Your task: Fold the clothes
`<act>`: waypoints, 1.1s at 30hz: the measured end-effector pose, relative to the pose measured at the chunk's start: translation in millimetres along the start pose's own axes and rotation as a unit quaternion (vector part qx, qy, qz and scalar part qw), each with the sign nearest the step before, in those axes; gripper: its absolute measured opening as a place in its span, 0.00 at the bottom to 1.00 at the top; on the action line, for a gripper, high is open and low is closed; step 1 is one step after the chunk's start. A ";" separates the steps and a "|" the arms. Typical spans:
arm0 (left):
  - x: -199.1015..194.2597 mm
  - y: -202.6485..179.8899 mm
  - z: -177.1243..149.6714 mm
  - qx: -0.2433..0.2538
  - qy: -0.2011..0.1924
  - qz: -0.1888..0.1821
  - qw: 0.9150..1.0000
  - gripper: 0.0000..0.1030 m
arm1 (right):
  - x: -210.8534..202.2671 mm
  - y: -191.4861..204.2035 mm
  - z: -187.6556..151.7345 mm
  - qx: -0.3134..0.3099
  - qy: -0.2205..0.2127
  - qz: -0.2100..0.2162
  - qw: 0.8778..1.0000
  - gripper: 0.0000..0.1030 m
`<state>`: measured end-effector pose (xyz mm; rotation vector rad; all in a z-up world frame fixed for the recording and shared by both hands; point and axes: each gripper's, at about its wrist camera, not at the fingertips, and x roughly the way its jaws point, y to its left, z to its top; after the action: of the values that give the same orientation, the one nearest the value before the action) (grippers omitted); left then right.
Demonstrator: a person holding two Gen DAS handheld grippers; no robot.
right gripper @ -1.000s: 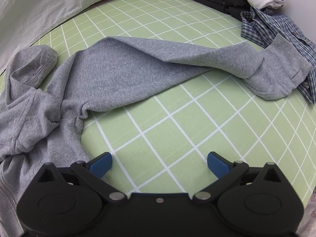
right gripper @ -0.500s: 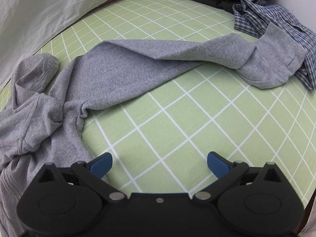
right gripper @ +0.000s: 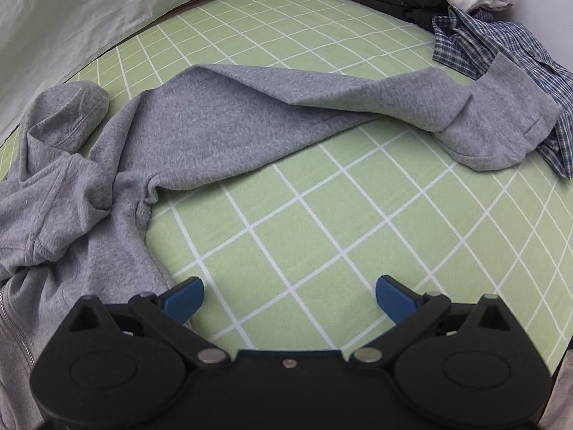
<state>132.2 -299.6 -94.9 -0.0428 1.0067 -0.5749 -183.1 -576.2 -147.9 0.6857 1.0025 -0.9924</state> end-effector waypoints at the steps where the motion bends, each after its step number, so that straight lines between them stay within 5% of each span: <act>1: 10.0 0.3 6.8 0.019 0.001 0.003 1.000 0.29 | 1.5 2.9 1.6 -0.005 0.001 -0.006 1.000 1.00; 5: 52.7 -3.9 30.2 0.111 0.008 0.006 0.994 0.44 | 3.7 7.8 6.0 -0.006 -0.003 -0.007 1.000 1.00; 11: 109.7 -12.9 47.3 0.187 0.033 -0.015 0.982 0.41 | 4.4 13.3 7.6 0.004 -0.008 -0.012 1.000 1.00; 13: 119.3 -10.0 49.8 0.200 0.031 -0.031 0.979 0.36 | 4.5 15.1 7.7 0.007 -0.011 -0.013 1.000 1.00; 15: 122.1 -7.4 54.1 0.207 0.026 -0.038 0.977 0.14 | 4.5 16.1 8.2 0.008 -0.011 -0.014 1.000 1.00; 16: 123.5 -5.6 57.6 0.204 0.030 -0.041 0.978 0.02 | 4.5 16.5 8.4 0.009 -0.011 -0.014 1.000 1.00; 22: 108.9 5.3 63.4 0.143 0.025 -0.038 0.989 0.01 | 4.6 17.5 7.9 0.005 -0.019 -0.012 1.000 1.00; 25: 73.8 6.5 58.3 0.071 0.016 -0.080 0.994 0.01 | 4.8 17.1 6.9 0.000 -0.021 -0.009 1.000 1.00; 33: -14.0 -17.7 -9.8 0.007 0.031 -0.145 0.989 0.01 | 2.4 14.8 -0.1 -0.019 -0.037 0.003 0.999 1.00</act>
<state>111.0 -305.8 -84.1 -0.1616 1.0654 -0.8539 -169.2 -570.9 -149.7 0.6158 0.9517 -0.9853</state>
